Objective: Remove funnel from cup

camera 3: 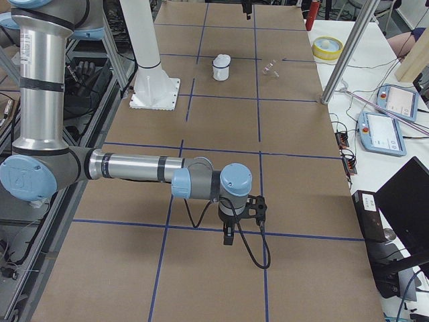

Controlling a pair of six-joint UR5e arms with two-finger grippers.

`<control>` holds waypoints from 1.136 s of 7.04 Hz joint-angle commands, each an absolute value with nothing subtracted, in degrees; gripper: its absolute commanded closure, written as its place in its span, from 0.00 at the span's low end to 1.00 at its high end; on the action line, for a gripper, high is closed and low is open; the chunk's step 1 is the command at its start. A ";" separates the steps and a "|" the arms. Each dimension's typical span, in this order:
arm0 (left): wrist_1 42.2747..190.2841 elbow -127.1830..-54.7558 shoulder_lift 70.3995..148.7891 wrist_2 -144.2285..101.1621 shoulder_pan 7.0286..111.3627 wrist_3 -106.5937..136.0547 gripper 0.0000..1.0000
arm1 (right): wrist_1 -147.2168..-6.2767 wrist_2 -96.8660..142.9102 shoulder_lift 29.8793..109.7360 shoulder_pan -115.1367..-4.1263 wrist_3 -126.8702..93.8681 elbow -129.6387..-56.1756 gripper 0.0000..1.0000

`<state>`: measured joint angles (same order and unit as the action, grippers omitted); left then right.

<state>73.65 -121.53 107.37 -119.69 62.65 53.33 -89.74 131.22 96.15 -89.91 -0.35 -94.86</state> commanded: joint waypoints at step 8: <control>77.34 -105.74 84.12 -136.05 97.82 -15.21 0.00 | -89.74 131.22 96.15 -89.91 -0.35 -94.83 0.00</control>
